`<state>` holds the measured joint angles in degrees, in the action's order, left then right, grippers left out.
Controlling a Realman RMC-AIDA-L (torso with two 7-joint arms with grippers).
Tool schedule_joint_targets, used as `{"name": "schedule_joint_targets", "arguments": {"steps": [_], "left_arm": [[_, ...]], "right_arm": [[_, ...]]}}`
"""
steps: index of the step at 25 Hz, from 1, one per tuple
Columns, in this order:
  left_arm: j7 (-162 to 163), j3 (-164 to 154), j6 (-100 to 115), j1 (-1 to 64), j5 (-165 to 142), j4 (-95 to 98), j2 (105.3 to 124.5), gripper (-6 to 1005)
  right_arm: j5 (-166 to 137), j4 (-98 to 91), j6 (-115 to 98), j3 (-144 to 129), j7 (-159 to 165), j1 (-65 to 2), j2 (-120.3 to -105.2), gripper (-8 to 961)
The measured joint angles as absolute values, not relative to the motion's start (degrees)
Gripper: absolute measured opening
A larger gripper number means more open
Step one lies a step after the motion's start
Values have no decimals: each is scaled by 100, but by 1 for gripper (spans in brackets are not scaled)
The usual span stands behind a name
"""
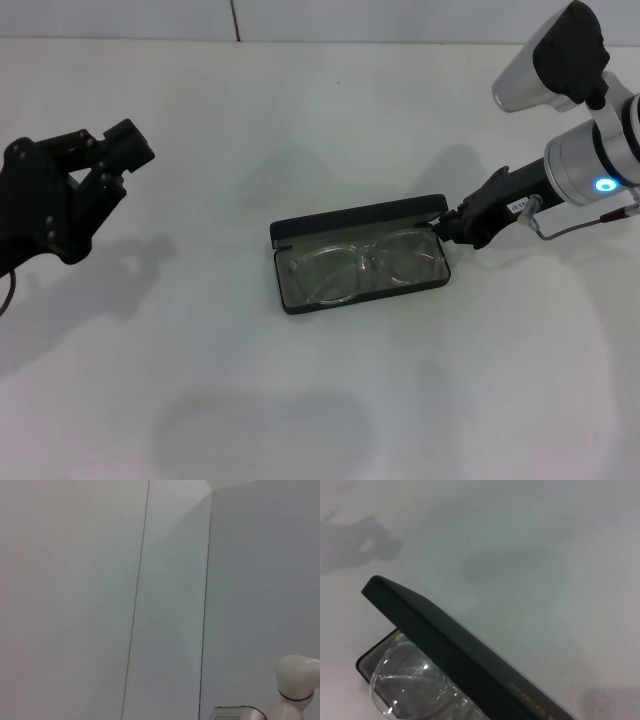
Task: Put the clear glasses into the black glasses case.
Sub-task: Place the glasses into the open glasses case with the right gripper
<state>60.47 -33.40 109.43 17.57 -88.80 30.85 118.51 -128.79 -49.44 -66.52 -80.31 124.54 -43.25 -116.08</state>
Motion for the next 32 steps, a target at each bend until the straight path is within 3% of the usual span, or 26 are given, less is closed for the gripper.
{"name": "schedule_joint_targets", "arguments": {"steps": [32], "left_arm": [[6048,-3340,10932,1790,-8876,3023,11855,99]], "right_arm": [[-12428,-4679,-6579,-8112,11938,-4353,-11619,130]]}}
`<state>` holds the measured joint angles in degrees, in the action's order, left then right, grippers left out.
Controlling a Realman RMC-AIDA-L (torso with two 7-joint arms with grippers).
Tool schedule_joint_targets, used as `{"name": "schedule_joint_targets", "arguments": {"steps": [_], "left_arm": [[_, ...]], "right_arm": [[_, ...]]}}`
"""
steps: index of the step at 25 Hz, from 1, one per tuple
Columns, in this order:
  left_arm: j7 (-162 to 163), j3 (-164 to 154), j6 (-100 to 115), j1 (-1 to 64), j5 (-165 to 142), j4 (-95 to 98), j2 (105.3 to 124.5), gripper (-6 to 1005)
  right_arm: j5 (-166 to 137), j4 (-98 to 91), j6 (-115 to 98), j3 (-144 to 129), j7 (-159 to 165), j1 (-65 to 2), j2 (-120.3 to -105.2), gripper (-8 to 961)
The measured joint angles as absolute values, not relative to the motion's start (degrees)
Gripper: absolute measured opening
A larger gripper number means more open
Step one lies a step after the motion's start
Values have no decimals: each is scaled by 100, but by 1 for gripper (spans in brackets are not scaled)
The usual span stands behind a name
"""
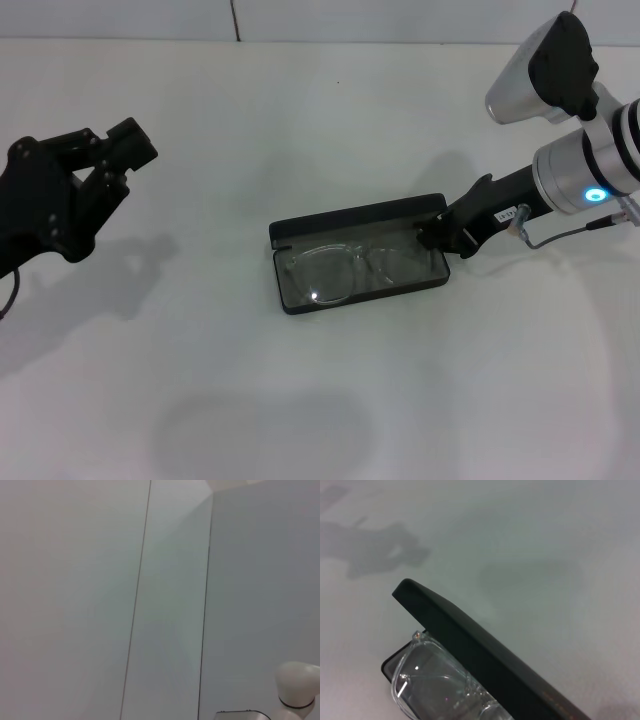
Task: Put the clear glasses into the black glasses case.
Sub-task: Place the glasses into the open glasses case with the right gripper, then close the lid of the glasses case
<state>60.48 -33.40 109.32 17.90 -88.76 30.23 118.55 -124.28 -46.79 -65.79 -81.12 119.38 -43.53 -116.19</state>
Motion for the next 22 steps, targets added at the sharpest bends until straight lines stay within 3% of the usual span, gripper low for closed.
{"name": "schedule_joint_targets", "arguments": {"steps": [12,22], "left_arm": [[6166,-3340,10933,1848,-8879,3023,11841,99],[6518,-3371,10903,2251,-8910,3073,11759,100]], "right_arm": [[-12448,-5203,-6926,-8096,12294,-4171,-11592,134],[-12073,-7914,-8123,-7958,12852,-2571,-11570,137]]}}
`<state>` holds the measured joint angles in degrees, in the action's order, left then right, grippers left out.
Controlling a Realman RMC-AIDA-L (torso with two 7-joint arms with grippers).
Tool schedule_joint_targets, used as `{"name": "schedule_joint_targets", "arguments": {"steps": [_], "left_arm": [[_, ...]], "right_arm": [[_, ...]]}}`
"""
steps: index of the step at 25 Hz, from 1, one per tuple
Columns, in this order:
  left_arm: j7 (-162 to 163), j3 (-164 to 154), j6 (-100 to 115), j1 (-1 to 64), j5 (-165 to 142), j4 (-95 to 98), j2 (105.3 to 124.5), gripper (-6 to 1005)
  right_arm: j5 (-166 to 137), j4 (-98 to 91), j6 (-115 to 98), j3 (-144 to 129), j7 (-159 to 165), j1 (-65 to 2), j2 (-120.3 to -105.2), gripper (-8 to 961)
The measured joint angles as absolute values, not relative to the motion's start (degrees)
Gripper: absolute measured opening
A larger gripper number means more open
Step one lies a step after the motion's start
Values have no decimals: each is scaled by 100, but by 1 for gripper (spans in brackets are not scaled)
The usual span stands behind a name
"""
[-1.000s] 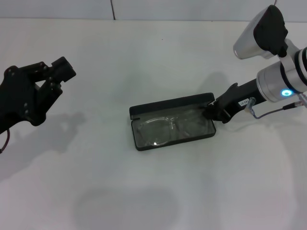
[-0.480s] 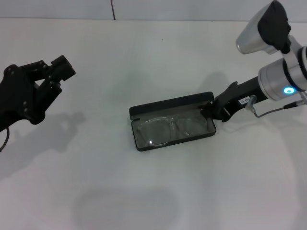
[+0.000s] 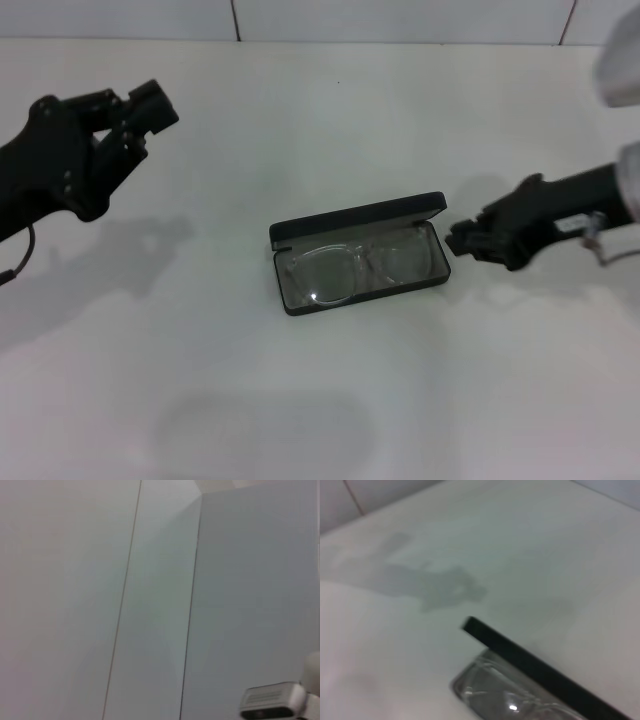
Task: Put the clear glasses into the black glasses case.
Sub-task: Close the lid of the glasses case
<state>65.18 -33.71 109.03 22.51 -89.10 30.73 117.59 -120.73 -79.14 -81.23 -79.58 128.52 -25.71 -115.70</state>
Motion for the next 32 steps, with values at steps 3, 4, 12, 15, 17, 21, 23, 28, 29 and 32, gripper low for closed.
{"name": "schedule_joint_targets", "arguments": {"steps": [3,4,12,15,17,21,23,28,29,32], "left_arm": [[6596,-3381,10804,2341,-8968,3084,11715,100],[6656,-3382,10711,2392,-9033,3086,11710,100],[7022,-3421,9609,3433,-10073,3020,11917,135],[7040,-3717,9118,3803,-10176,2761,11976,147],[7050,-4044,8801,4038,-10181,2509,11973,154],[7232,-4737,8308,4343,-10137,2299,11983,175],[7329,-4885,8237,4393,-10106,2288,11995,196],[7369,-5052,8069,4430,-10094,2242,12023,198],[7373,-5074,8017,4445,-10092,2199,12022,199],[7365,-5095,7814,4486,-10101,2036,12013,200]], "right_arm": [[-11708,-8317,-8444,-7578,12556,-2124,-11570,138],[-11544,-8394,-8477,-7441,12422,-1980,-11579,138],[-9140,-7832,-9134,-5316,10718,-1001,-11567,141],[-8413,-6729,-9735,-4117,10129,-1053,-11559,142],[-8176,-6077,-10007,-3462,9756,-1127,-11554,142],[-8079,-5169,-10229,-2507,9201,-1220,-11541,144],[-8069,-4891,-10228,-2289,9024,-1249,-11536,144],[-8053,-4493,-10224,-2132,8718,-1350,-11533,146],[-8052,-4447,-10223,-2127,8690,-1379,-11532,146],[-8062,-4377,-10198,-2127,8611,-1455,-11531,147]]}}
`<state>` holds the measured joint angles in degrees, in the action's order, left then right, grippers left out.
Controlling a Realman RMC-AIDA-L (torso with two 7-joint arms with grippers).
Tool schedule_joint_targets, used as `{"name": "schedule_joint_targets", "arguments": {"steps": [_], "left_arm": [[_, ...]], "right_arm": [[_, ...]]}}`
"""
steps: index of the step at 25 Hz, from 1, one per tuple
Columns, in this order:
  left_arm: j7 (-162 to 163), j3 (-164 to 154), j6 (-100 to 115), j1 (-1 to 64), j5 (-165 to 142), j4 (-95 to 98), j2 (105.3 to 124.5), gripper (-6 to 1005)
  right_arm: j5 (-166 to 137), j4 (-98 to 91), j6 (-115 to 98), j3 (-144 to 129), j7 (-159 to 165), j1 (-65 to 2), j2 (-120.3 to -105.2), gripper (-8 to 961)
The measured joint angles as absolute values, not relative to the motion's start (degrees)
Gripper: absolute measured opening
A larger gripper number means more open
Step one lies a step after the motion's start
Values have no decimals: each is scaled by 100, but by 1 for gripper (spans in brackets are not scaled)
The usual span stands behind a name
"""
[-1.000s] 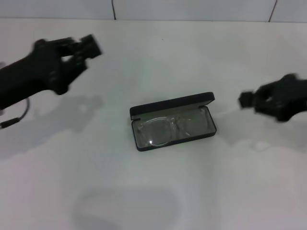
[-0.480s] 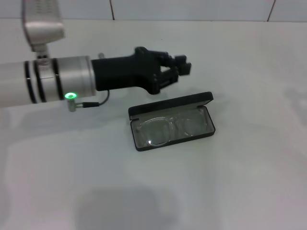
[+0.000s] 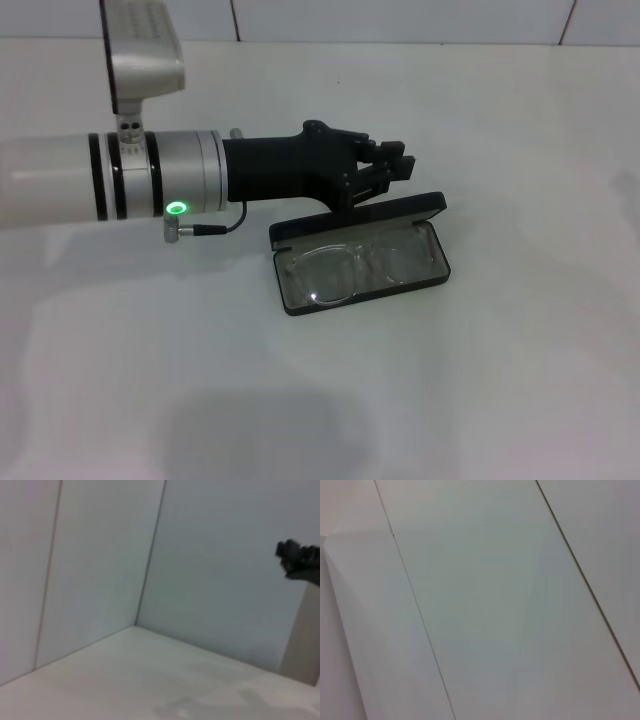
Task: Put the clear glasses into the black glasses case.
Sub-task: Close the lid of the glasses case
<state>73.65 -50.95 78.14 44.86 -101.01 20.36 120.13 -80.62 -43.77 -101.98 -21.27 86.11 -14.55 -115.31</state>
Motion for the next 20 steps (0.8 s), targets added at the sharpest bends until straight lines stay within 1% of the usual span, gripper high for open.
{"name": "schedule_joint_targets", "arguments": {"steps": [9,20], "left_arm": [[7481,-5404,7310,4471,-10089,1963,12009,205],[7518,-5413,7262,4445,-10112,1959,11997,210]], "right_arm": [[-8094,-4104,-10156,-2211,8532,-1663,-11531,150],[-8121,-4073,-10073,-2213,8501,-1696,-11531,154]]}}
